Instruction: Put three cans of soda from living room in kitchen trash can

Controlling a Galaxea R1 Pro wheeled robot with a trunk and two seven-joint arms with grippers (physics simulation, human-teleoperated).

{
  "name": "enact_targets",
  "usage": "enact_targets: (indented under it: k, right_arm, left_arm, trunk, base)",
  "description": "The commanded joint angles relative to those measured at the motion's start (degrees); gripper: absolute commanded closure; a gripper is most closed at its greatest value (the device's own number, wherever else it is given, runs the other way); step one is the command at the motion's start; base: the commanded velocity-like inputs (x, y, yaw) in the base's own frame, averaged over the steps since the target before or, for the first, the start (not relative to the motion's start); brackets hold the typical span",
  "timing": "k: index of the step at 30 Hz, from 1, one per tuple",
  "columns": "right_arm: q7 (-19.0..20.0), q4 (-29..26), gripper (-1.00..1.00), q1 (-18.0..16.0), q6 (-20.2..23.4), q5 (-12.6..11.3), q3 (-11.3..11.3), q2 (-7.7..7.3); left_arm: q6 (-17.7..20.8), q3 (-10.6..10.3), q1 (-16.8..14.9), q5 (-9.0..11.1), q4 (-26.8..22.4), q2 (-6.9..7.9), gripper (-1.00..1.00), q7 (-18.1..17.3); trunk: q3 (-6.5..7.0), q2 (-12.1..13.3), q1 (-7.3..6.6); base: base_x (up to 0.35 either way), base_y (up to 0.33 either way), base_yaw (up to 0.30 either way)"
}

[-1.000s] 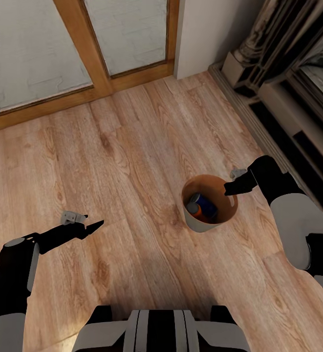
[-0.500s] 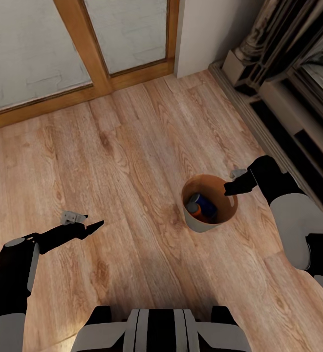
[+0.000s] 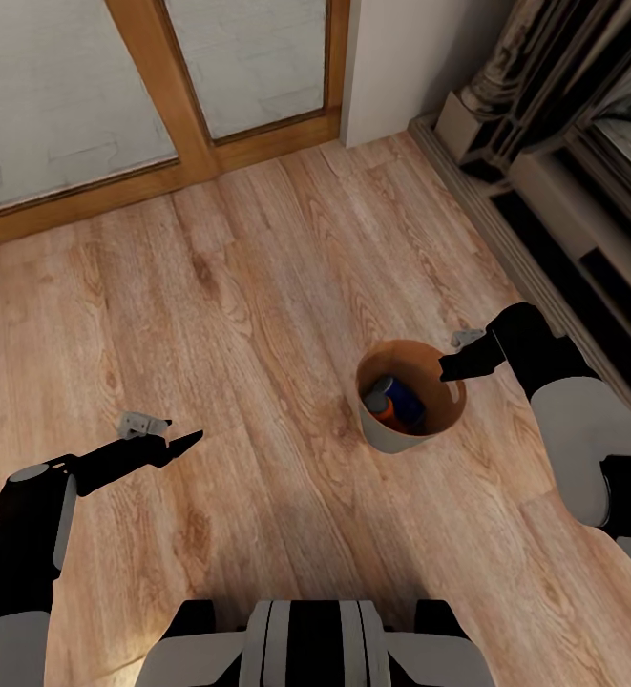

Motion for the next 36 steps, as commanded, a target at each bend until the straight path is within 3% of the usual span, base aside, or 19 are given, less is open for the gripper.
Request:
enact_targets:
  k: [1,7,19,20,36]
  right_arm:
    - [0.15,0.22,1.0,0.06,0.02,-0.19,-0.22,0.5]
    - [0.15,0.22,1.0,0.06,0.02,-0.19,-0.08,0.54]
    - [0.15,0.22,1.0,0.1,0.02,-0.19,-0.1,0.5]
    - [0.15,0.22,-1.0,0.09,0.02,-0.19,-0.12,0.5]
    - [0.06,0.22,-1.0,0.11,0.02,-0.19,-0.28,0.48]
  left_arm:
    - [-0.01,-0.03,-0.03,-0.01,0.02,-0.02,-1.0,0.0]
    - [-0.01,-0.03,-0.03,-0.01,0.02,-0.02,-1.0,0.0]
    - [-0.01,-0.04,-0.03,0.0,0.02,-0.02,-1.0,-0.07]
    - [-0.01,-0.04,-0.03,0.01,0.02,-0.02,-1.0,-0.06]
    - [-0.01,-0.04,-0.03,0.07,0.02,-0.02,-1.0,-0.09]
  trunk:
    - [-0.02,0.01,0.03]
    - [-0.56,-1.2,0.69]
    - [-0.56,-1.2,0.69]
    - [-0.56,-1.2,0.69]
    - [-0.56,-1.2,0.69]
  base:
    - [0.0,0.0,0.0]
    - [0.0,0.0,0.0]
    - [0.0,0.0,0.0]
    - [0.0,0.0,0.0]
    - [0.0,0.0,0.0]
